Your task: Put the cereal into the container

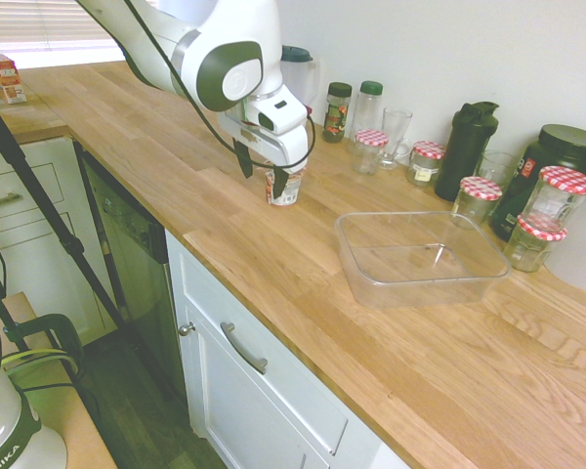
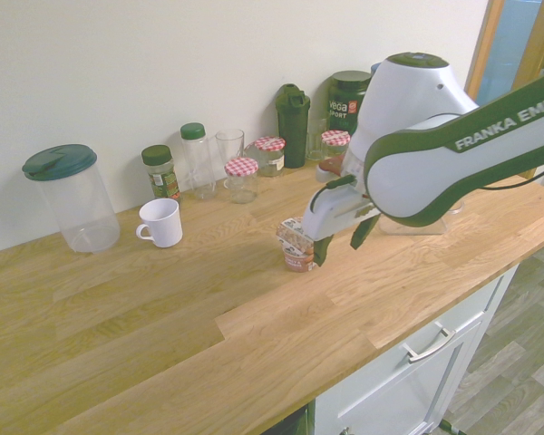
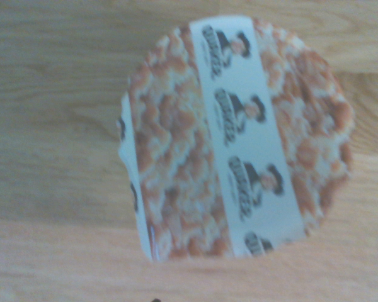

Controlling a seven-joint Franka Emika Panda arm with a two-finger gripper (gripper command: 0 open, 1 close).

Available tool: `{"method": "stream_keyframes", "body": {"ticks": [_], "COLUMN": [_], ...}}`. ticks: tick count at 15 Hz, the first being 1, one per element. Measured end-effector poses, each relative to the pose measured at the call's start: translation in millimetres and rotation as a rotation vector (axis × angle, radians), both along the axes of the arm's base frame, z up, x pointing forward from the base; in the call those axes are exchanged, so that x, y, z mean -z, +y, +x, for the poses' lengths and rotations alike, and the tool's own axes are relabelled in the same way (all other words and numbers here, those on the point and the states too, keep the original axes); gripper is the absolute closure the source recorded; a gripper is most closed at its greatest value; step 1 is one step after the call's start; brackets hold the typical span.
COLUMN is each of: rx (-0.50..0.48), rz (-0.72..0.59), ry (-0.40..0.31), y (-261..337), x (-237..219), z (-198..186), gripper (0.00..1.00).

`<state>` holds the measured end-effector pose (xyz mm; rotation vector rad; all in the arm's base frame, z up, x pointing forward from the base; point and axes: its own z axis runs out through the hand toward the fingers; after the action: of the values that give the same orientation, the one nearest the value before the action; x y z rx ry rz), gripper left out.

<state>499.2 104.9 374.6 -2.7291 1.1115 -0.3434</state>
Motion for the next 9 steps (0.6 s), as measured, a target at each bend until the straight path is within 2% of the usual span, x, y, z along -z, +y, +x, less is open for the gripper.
{"method": "stream_keyframes", "body": {"ticks": [3,9], "rx": [-0.019,-0.048], "rz": [0.012,-0.038], "ry": [-0.036,-0.087], "y": [13.5,22.7], "x": [12.4,19.0], "z": [22.5,35.2], "gripper": [0.00,0.00]}}
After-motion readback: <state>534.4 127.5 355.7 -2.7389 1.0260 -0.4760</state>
